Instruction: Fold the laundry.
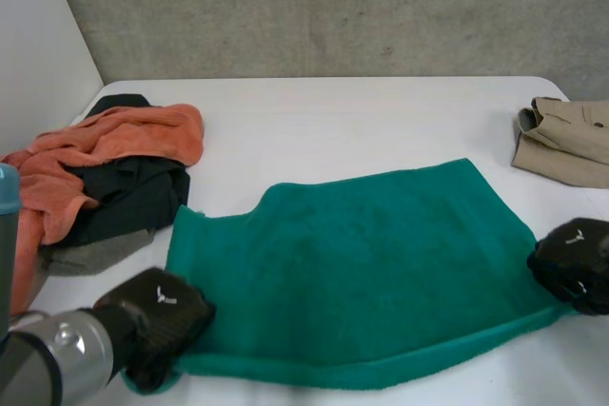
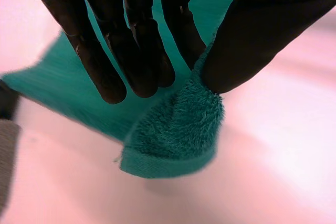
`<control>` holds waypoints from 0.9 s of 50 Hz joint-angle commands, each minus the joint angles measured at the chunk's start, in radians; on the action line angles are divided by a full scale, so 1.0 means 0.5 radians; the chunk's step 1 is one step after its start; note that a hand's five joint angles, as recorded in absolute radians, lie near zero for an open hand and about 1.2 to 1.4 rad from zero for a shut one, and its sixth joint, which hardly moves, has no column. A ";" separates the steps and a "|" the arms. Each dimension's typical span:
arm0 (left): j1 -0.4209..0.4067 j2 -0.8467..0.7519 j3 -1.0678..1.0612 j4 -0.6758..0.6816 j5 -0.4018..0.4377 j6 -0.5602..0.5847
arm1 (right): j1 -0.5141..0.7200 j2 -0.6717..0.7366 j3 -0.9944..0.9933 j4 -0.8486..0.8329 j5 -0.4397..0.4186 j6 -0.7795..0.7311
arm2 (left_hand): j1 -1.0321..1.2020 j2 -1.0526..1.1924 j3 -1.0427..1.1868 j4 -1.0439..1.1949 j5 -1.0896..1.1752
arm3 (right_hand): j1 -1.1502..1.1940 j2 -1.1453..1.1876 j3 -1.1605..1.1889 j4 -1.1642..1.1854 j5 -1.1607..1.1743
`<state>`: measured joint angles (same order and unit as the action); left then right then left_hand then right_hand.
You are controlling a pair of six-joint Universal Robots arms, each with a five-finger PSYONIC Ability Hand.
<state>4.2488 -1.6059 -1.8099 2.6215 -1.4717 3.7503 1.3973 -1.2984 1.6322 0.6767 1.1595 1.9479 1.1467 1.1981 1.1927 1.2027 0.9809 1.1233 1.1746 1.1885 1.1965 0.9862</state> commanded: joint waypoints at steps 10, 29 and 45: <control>0.059 -0.678 0.671 0.512 -0.324 0.080 | 0.421 0.372 -0.423 -0.948 -0.049 0.663 | 0.499 0.396 0.407 0.387 0.482 | 0.546 0.443 0.416 0.399 0.471; 0.096 -0.826 1.785 1.948 -0.342 -0.036 | 0.571 0.486 -1.475 -2.418 0.534 1.690 | 0.499 0.396 0.407 0.387 0.482 | 0.546 0.443 0.416 0.399 0.471; 0.090 -0.737 1.470 1.479 -0.281 -0.281 | 0.513 0.480 -1.265 -2.016 0.255 1.710 | 0.499 0.396 0.407 0.387 0.482 | 0.546 0.443 0.416 0.399 0.471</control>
<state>4.2963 -1.9951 -0.9207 3.4187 -1.6235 3.6552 1.6625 -1.0603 0.8780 -0.3689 1.3261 2.8545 1.1467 1.1987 1.1941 1.2033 0.9809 1.1233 1.1746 1.1904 1.1993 0.9962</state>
